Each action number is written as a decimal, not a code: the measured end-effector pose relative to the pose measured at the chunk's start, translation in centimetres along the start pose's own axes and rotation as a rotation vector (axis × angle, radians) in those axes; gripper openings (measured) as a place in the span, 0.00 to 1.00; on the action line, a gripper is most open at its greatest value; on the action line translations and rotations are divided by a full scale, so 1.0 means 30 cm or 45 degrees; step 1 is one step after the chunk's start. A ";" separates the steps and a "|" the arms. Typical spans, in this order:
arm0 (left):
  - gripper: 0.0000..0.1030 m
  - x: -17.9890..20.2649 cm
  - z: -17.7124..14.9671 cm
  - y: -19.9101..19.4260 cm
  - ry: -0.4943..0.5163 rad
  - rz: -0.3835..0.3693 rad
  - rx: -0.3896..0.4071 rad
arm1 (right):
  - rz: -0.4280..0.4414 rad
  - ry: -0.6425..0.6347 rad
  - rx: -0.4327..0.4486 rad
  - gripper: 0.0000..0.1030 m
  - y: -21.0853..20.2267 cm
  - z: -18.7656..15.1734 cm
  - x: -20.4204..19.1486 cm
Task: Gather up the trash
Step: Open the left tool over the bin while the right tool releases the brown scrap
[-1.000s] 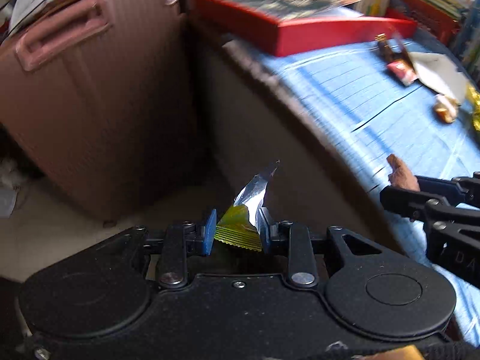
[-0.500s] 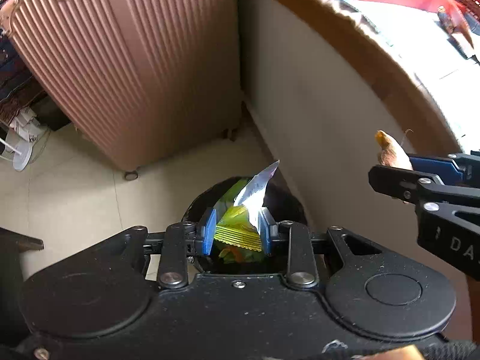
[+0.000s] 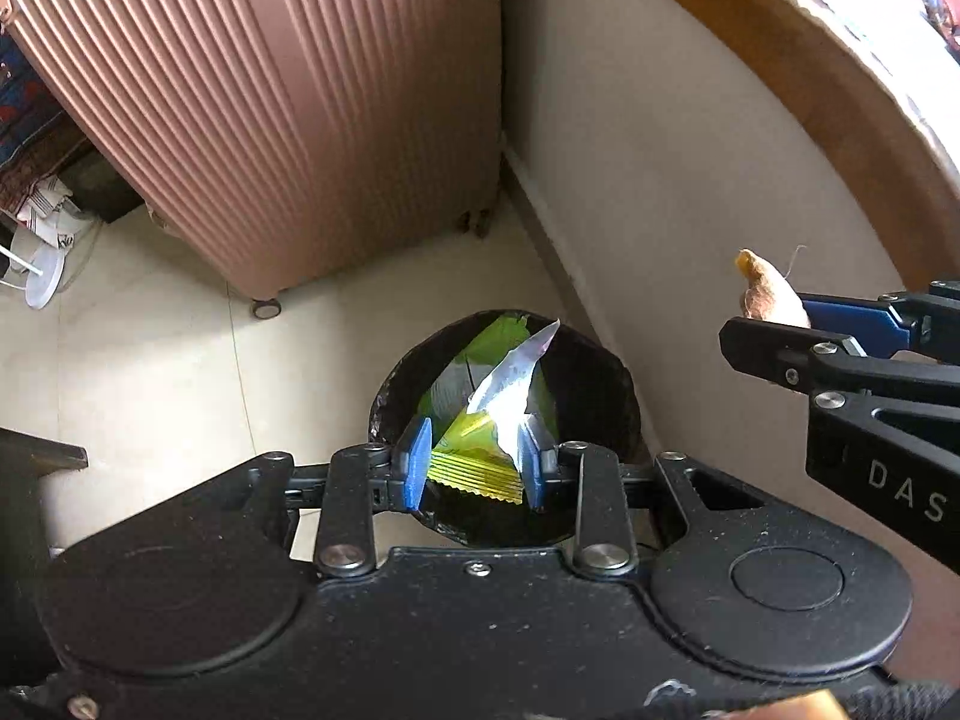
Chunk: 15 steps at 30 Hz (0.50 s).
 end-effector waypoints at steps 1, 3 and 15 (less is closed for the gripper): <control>0.29 0.001 0.001 0.003 0.000 -0.002 -0.003 | 0.000 0.004 -0.004 0.33 0.003 -0.002 0.001; 0.31 0.003 0.012 0.009 0.001 -0.001 -0.008 | 0.000 0.010 -0.010 0.33 0.007 -0.004 0.005; 0.33 0.012 0.010 0.013 0.032 0.002 -0.015 | 0.018 0.026 -0.015 0.37 0.023 0.009 0.000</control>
Point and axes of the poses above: each gripper's, at about its wrist camera, not at the fingertips, and y roughly the way its jaws point, x to its right, z to its top, the point moved 6 cm from there along y, roughly the way its jaws point, and after that the axes turned 6 degrees about z, right-handed, at the moved point
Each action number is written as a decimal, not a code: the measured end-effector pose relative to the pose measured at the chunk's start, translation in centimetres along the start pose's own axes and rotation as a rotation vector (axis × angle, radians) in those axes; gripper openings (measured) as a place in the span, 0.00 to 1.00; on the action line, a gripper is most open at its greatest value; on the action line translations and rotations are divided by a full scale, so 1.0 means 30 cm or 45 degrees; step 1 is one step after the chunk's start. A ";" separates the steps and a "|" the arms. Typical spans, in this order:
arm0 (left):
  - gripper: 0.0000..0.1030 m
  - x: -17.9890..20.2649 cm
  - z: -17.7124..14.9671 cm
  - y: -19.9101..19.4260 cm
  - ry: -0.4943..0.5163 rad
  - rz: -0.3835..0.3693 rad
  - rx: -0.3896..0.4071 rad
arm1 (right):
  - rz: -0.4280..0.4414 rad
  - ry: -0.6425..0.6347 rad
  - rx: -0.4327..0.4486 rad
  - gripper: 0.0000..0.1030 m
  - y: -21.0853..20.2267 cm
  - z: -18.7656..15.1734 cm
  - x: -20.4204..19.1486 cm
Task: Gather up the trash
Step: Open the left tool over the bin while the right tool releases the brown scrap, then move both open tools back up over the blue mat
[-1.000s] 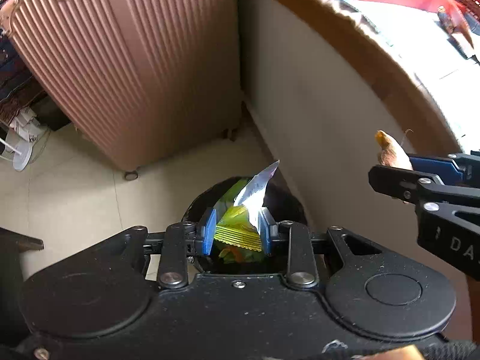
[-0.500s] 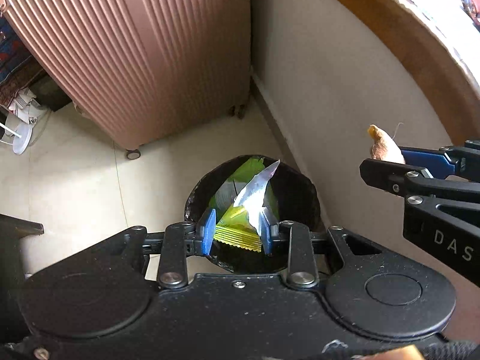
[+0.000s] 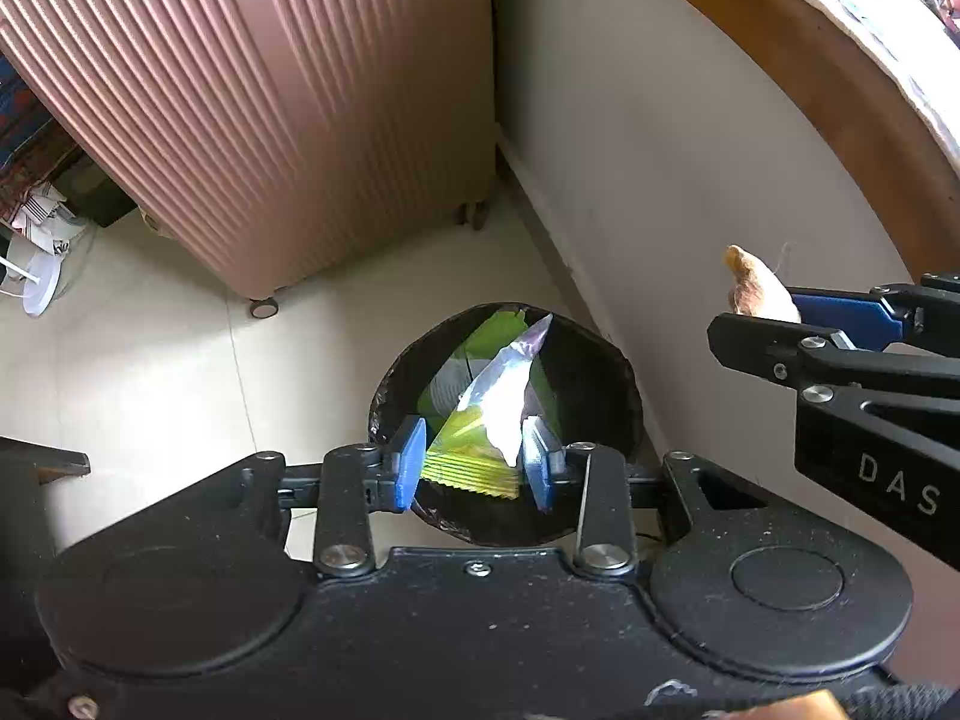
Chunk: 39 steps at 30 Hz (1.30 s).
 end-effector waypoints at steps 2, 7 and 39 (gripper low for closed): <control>0.35 -0.004 0.001 -0.001 0.001 0.003 -0.006 | 0.006 0.004 0.003 0.37 -0.002 0.001 -0.001; 0.36 -0.007 0.002 0.003 0.004 0.014 -0.008 | 0.020 0.007 0.009 0.45 0.008 0.005 -0.015; 0.46 0.020 0.041 -0.131 0.038 0.037 0.062 | 0.004 0.027 0.098 0.53 -0.112 0.007 0.014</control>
Point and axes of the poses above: each gripper's, at about its wrist camera, not at the fingertips, and y roughly the way its jaws point, x to its right, z to its top, the point moved 6 cm from there along y, roughly the way its jaws point, and after that the axes turned 6 degrees about z, right-handed, at the moved point
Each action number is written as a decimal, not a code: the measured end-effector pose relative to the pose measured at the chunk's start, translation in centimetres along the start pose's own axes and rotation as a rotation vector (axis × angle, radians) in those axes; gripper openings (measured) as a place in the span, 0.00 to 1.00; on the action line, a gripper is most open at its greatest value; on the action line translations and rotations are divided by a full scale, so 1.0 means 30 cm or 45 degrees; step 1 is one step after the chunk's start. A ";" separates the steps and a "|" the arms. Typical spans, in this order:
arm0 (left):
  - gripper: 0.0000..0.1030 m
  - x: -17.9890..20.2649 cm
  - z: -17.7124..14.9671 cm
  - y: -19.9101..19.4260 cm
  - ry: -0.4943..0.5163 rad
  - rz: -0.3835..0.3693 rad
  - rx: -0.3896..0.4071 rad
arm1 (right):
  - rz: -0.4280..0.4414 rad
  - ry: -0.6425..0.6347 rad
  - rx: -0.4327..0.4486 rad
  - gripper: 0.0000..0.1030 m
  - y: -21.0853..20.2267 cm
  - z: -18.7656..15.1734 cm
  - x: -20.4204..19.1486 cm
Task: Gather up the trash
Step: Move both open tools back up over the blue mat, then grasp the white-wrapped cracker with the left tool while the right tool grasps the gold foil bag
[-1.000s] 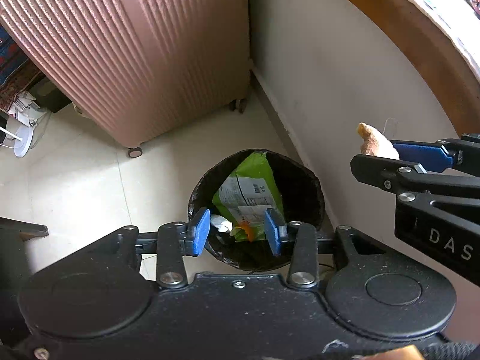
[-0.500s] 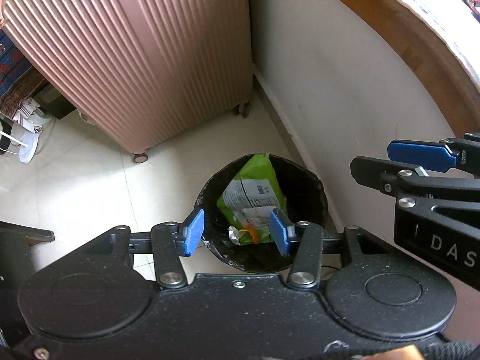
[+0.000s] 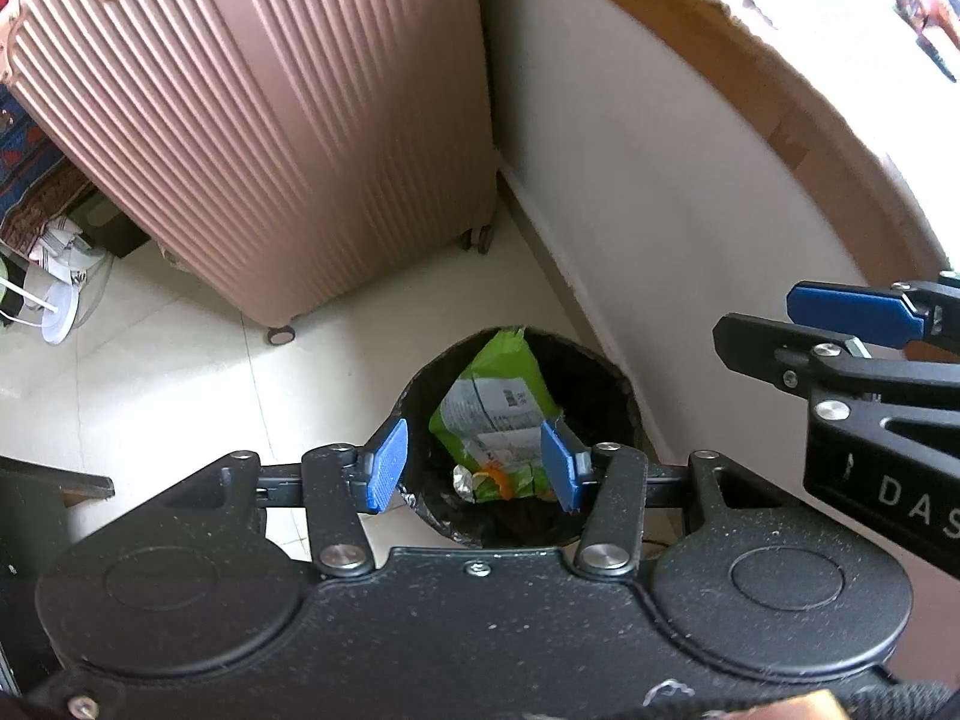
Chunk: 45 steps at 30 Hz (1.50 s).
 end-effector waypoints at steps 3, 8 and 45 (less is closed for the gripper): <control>0.46 0.014 0.035 -0.058 0.005 -0.022 0.046 | -0.009 0.017 0.047 0.54 -0.057 0.012 0.016; 0.50 0.066 0.116 -0.183 0.046 -0.053 0.159 | -0.030 0.058 0.142 0.58 -0.181 0.034 0.059; 0.71 1.097 0.422 -0.414 0.489 -0.413 0.447 | -0.689 0.550 0.445 0.87 -0.767 -0.137 0.918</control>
Point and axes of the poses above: each gripper's, at about its wrist camera, not at the fingertips, and y roughly the way its jaws point, x to its right, z to its top, the point moved 6 cm from there along y, roughly the way its jaws point, and after that the axes turned 6 degrees about z, right-handed, at the moved point
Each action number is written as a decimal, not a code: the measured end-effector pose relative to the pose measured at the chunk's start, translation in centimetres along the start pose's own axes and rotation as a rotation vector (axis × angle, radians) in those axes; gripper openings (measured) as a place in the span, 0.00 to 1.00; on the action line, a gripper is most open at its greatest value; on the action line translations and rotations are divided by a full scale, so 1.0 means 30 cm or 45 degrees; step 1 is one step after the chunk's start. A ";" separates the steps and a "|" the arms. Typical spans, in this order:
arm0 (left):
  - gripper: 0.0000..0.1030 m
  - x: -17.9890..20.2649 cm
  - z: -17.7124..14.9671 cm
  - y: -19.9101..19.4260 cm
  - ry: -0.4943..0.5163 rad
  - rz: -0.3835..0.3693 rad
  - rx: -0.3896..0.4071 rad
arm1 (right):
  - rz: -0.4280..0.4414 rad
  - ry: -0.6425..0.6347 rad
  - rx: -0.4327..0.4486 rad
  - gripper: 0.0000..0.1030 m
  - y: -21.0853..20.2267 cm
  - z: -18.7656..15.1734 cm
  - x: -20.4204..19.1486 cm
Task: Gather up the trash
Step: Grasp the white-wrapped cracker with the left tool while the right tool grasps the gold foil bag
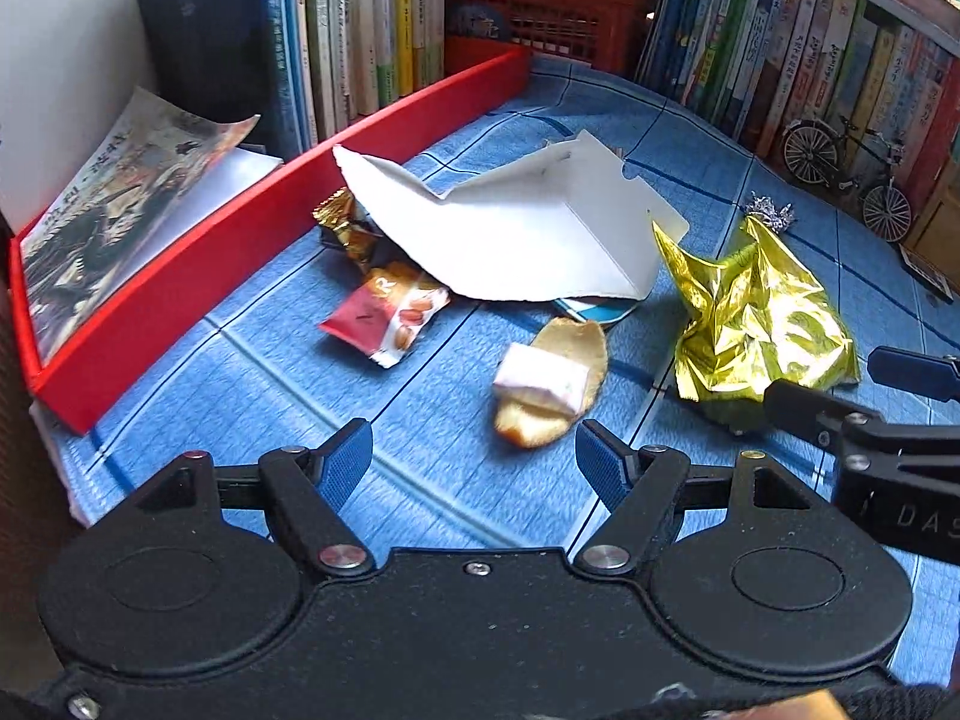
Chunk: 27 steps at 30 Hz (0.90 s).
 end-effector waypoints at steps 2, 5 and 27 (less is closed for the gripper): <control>0.71 0.015 0.007 0.029 -0.003 -0.006 -0.003 | 0.003 -0.003 -0.015 0.90 0.028 0.005 0.011; 0.71 0.035 0.008 0.071 0.006 -0.001 -0.021 | 0.008 0.003 -0.034 0.92 0.064 0.009 0.026; 0.38 0.070 0.043 0.106 -0.075 -0.107 0.034 | -0.005 0.084 -0.080 1.00 0.141 -0.017 0.085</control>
Point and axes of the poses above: each gripper's, at about its wrist camera, not at the fingertips, and y roughly the way its jaws point, x to its right, z to its top, the point moved 6 cm from there along y, roughly the way its jaws point, and after that the axes turned 6 degrees about z, right-handed, at the moved point
